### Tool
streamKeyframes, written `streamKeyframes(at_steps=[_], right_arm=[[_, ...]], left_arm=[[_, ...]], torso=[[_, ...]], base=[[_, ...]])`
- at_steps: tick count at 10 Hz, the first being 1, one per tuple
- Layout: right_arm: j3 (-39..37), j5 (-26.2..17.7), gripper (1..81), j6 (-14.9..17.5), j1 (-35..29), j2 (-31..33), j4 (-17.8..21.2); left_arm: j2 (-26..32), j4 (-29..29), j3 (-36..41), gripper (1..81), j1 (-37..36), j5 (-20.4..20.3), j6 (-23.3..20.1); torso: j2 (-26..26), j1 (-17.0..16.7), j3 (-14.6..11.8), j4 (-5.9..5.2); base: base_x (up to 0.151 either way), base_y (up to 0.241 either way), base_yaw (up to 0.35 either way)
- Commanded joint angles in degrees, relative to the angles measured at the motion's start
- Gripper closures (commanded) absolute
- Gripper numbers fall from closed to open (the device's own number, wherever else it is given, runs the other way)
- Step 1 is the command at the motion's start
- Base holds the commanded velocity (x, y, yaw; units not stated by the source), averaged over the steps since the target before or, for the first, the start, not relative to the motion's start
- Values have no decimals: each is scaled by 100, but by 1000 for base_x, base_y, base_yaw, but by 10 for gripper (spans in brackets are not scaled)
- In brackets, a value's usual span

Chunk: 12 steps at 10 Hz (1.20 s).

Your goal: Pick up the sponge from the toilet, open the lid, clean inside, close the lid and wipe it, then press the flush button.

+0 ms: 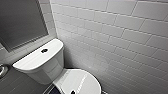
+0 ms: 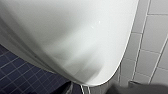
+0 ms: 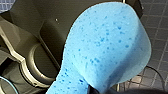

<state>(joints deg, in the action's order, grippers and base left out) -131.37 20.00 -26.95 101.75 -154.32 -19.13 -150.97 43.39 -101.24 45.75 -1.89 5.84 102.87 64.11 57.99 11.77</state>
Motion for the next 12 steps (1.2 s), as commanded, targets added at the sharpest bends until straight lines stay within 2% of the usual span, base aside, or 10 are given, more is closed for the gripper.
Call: streamKeyframes(at_steps=[1,5,12], right_arm=[[16,-339,811,-3,192,145,-118],[33,-331,811,-12,183,145,-100],[86,-339,811,-38,166,119,-118]], left_arm=[[-100,65,105,10,-703,338,-4],[-197,65,-98,10,-712,216,75],[-171,47,-159,10,-782,-487,374]], torso=[[0,0,0,0],[0,0,0,0],[0,0,0,0]], base=[[0,0,0],[0,0,0],[0,0,0]])
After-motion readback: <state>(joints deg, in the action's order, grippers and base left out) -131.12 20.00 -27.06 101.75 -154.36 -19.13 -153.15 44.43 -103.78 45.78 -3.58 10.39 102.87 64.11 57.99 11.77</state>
